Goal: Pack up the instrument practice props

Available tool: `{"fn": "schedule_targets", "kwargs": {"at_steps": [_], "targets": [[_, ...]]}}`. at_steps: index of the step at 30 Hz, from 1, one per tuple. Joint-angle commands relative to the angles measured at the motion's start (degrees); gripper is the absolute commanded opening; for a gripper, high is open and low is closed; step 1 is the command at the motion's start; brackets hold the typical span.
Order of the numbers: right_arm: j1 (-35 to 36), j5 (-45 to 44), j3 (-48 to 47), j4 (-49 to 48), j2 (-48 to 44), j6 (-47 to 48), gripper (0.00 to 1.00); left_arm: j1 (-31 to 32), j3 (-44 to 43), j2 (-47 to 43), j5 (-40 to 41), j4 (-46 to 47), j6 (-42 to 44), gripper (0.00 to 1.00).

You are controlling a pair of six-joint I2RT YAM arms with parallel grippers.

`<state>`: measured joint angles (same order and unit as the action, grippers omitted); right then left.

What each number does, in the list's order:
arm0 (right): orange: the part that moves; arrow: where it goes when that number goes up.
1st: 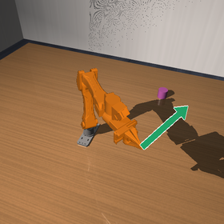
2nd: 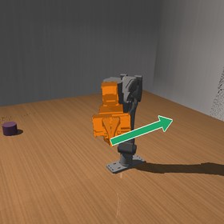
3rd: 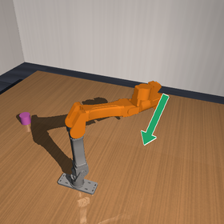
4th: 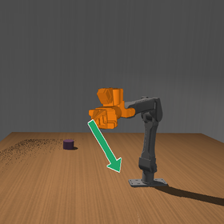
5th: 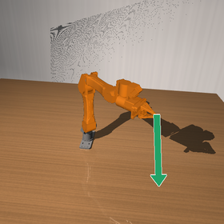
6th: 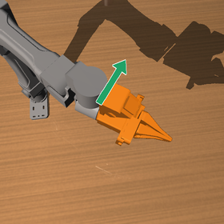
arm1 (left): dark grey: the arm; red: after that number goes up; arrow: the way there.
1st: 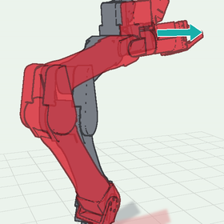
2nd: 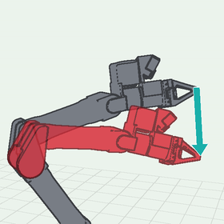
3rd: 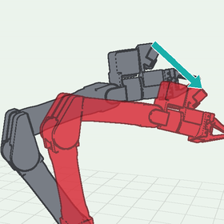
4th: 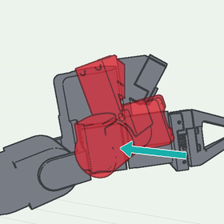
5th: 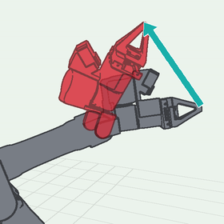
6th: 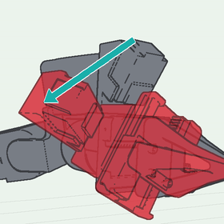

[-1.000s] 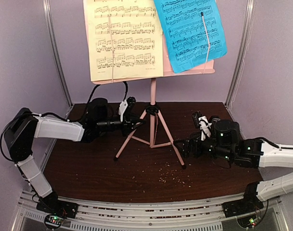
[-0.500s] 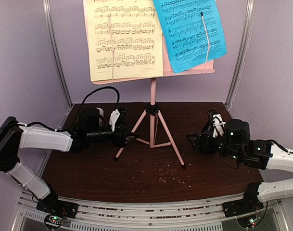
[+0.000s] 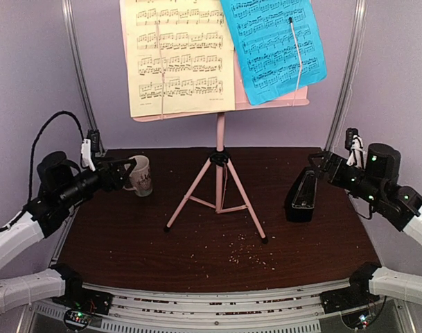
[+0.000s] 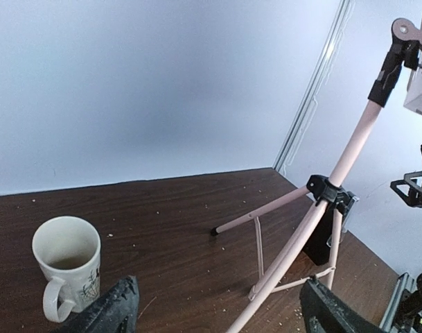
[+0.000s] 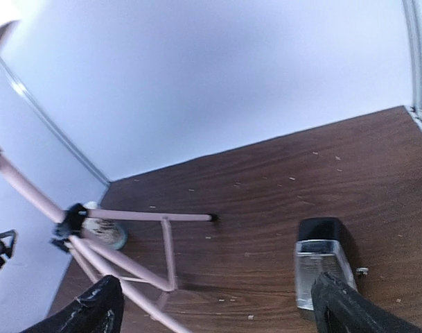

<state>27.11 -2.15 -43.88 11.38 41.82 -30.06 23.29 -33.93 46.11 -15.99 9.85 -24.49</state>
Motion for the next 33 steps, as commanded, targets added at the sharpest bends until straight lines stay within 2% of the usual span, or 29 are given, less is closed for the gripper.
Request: {"fn": "schedule_targets", "kwargs": {"at_steps": [1, 3, 4, 11, 15, 17, 20, 23, 28, 33], "targets": [[-0.1, 17.3, -3.5, -2.9, -3.6, -6.0, 0.94, -1.8, -9.3, -4.0, -6.0, -17.0, -3.0, 0.84], [1.3, 25.1, -3.6, -6.3, -2.6, -9.2, 0.90, -1.8, -13.4, -4.3, -8.0, -21.7, -2.7, 0.84], [3.1, 26.0, -3.9, -7.3, -1.8, -10.1, 0.89, -1.8, -15.1, -4.4, -8.9, -23.0, -2.7, 0.84], [28.1, 12.3, -12.7, -4.3, 5.1, -6.8, 0.89, -1.8, -24.1, -3.8, -18.2, -25.6, -2.5, 0.78], [37.1, 8.4, -19.4, -3.6, 11.1, -4.5, 0.88, -1.8, -30.1, -2.5, -13.9, -33.1, 3.6, 0.74], [40.8, 6.8, -23.1, -3.7, 13.8, -2.9, 0.88, -1.8, -33.1, -1.5, -14.7, -35.4, 5.3, 0.70], [41.9, 5.5, -27.8, -4.9, 17.9, -3.3, 0.86, -1.7, -37.7, 0.3, -16.9, -37.1, 5.5, 0.58], [41.9, 3.2, -33.2, -4.3, 21.4, -3.1, 0.84, -1.0, -43.1, 3.2, -17.6, -40.6, 5.8, 0.51], [41.8, -2.4, -40.9, -1.6, 26.5, -1.5, 0.82, 5.1, -51.2, 7.3, -15.6, -42.7, 4.8, 0.47], [41.4, -5.7, -43.0, -2.5, 28.9, -2.6, 0.78, 13.2, -55.3, 11.3, -11.7, -42.8, 3.4, 0.42]]}}
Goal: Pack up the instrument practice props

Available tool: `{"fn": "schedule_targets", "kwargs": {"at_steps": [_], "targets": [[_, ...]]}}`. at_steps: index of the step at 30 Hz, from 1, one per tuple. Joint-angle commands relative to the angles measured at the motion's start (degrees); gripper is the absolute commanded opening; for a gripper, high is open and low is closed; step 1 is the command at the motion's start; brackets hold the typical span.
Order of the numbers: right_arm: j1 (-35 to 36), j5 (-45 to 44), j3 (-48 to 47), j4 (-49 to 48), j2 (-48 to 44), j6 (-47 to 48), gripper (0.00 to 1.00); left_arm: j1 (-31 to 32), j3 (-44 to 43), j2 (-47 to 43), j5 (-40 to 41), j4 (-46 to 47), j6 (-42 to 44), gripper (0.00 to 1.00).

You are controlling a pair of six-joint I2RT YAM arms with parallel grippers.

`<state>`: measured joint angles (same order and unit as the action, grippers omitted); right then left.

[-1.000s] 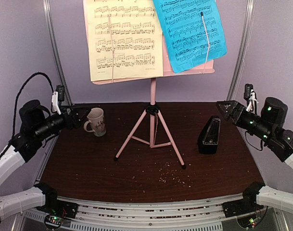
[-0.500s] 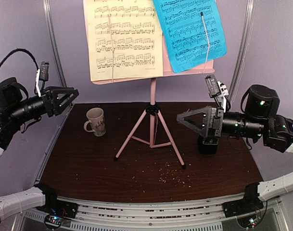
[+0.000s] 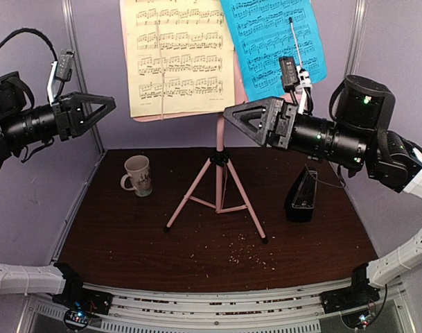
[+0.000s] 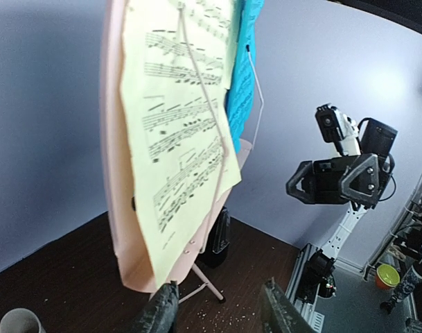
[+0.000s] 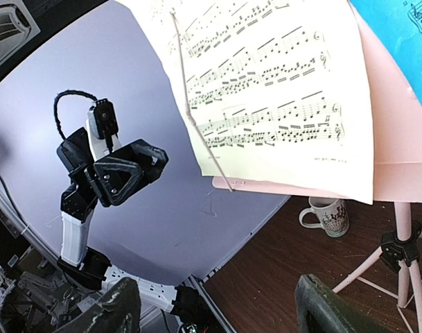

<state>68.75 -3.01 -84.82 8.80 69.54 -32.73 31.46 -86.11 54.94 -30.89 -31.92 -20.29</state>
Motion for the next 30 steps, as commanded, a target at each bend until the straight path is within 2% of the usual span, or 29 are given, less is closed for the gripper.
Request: {"fn": "schedule_targets", "kwargs": {"at_steps": [1, 5, 14, 19, 24, 30], "targets": [[-0.4, -5.3, -2.4, 0.0, 1.6, 0.0, 0.77, 7.1, -3.9, 3.3, 4.6, -1.1, -0.8, 0.42], [-2.7, -5.9, -4.8, 0.9, 3.8, -0.4, 0.76, 11.3, -7.6, 5.9, 7.3, -0.7, -1.0, 0.42], [-6.8, -3.5, -7.3, 0.1, 5.9, -2.0, 0.73, 12.4, -13.8, 10.9, 7.8, 1.9, -3.0, 0.42], [-8.9, -2.6, -8.2, -0.3, 6.5, -2.8, 0.72, 12.4, -16.7, 13.3, 10.6, 1.9, -3.4, 0.51], [-9.9, -1.2, -11.4, 0.3, 8.9, -2.9, 0.71, 12.5, -19.4, 16.8, 9.7, 2.3, -4.9, 0.55], [-10.3, -1.4, -14.0, 0.7, 11.7, -2.8, 0.70, 12.6, -19.9, 17.4, 12.4, 4.3, -5.2, 0.58]]}}
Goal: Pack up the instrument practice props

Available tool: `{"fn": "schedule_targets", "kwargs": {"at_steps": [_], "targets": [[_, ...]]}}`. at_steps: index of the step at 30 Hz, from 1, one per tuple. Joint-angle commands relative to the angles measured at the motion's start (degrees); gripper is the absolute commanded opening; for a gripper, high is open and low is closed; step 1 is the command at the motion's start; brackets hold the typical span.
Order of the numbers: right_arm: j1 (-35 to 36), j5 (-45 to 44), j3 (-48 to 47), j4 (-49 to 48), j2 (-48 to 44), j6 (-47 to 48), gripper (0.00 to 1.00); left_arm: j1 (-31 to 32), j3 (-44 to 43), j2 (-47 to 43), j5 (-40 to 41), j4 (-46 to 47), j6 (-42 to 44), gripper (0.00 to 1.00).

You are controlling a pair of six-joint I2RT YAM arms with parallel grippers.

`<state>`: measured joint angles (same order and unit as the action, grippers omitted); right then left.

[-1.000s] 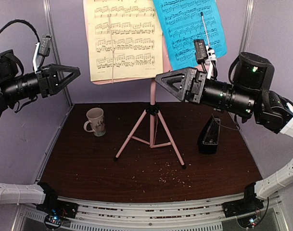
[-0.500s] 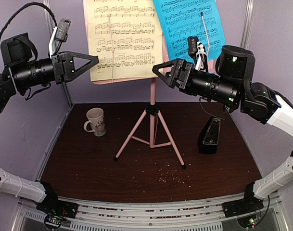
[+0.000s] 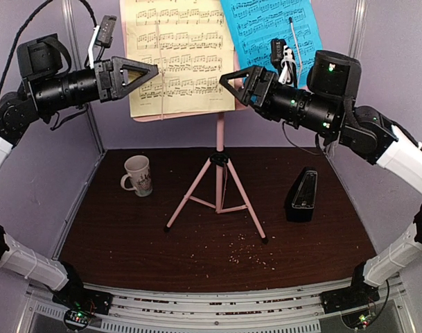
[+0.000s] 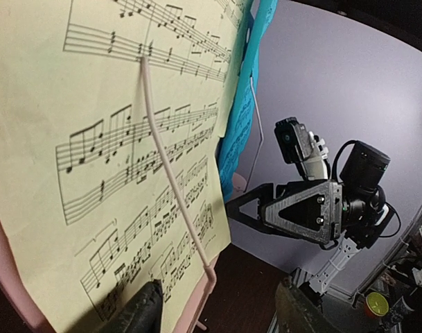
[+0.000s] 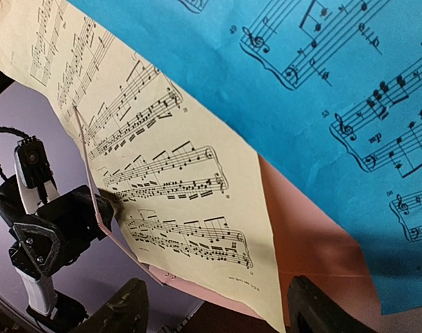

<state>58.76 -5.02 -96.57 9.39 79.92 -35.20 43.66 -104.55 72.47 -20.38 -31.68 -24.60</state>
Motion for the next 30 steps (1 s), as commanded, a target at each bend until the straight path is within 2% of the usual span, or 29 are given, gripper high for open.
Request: {"fn": "schedule_targets", "kwargs": {"at_steps": [1, 10, 15, 24, 30], "targets": [[-0.3, 0.5, -2.5, 0.1, 1.6, -0.5, 0.70, 0.4, -1.4, 0.1, 2.0, 4.5, -1.1, 0.59], [-0.4, 4.6, -2.1, -4.9, 3.5, -2.6, 0.60, 0.4, -1.7, 2.9, 0.7, 7.0, -2.6, 0.59], [-0.5, 5.9, -0.9, -7.7, 4.3, -3.8, 0.52, 0.4, 0.0, 3.2, -1.2, 12.4, -4.8, 0.58], [-0.8, 5.2, -1.3, -8.3, 5.0, -3.5, 0.43, 0.4, -0.3, 5.0, 0.0, 13.2, -4.3, 0.35], [-1.0, 6.0, -1.2, -9.4, 5.0, -3.2, 0.33, 0.4, 0.8, 4.8, 1.0, 13.6, -4.4, 0.25]]}}
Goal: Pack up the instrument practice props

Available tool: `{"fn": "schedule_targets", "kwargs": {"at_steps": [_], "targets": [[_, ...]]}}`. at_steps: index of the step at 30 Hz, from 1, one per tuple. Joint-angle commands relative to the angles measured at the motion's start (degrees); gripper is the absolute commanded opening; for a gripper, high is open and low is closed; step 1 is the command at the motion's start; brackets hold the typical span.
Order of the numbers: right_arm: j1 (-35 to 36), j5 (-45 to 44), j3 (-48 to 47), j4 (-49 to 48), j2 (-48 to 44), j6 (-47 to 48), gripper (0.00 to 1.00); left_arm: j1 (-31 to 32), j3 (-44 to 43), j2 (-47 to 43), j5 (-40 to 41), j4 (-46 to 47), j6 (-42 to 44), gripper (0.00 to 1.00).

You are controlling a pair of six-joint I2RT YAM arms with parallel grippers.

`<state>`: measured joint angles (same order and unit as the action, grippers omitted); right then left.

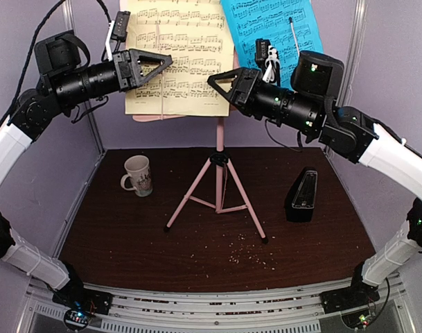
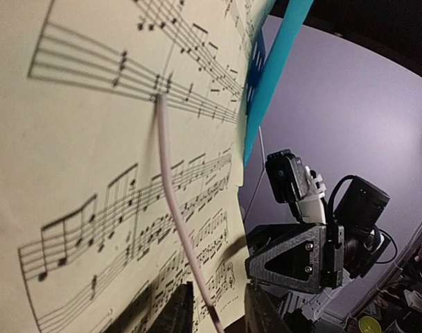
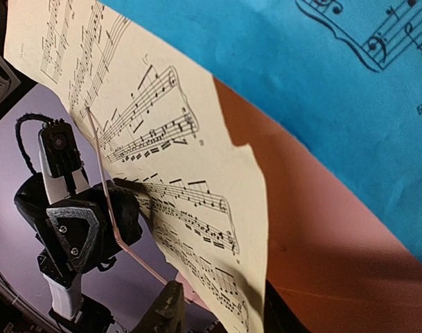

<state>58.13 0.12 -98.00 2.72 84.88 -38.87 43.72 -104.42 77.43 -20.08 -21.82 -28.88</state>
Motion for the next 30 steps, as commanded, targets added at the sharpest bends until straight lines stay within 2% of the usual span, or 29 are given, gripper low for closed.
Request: {"fn": "schedule_targets", "kwargs": {"at_steps": [1, 7, 10, 21, 30], "targets": [[-0.4, 0.9, 0.2, -2.8, 0.1, 0.5, 0.31, 0.3, 1.0, -0.2, 0.6, 3.8, -0.2, 0.22], [-0.4, 2.1, -0.1, -4.0, 0.9, 0.4, 0.10, 0.3, 4.5, -2.5, 1.7, 5.1, 0.7, 0.00], [-0.4, 3.0, -0.8, -4.6, 1.9, 0.4, 0.00, 0.3, 6.0, -3.8, 2.2, 5.9, 1.3, 0.00], [0.2, 10.5, -8.3, -5.5, 7.6, 5.6, 0.00, 0.3, 5.5, -3.8, 0.3, 6.0, 2.0, 0.00], [4.4, 6.6, -17.8, 1.9, 10.9, 20.3, 0.00, 0.3, 5.1, -3.4, 0.3, 6.0, 2.3, 0.00]]}}
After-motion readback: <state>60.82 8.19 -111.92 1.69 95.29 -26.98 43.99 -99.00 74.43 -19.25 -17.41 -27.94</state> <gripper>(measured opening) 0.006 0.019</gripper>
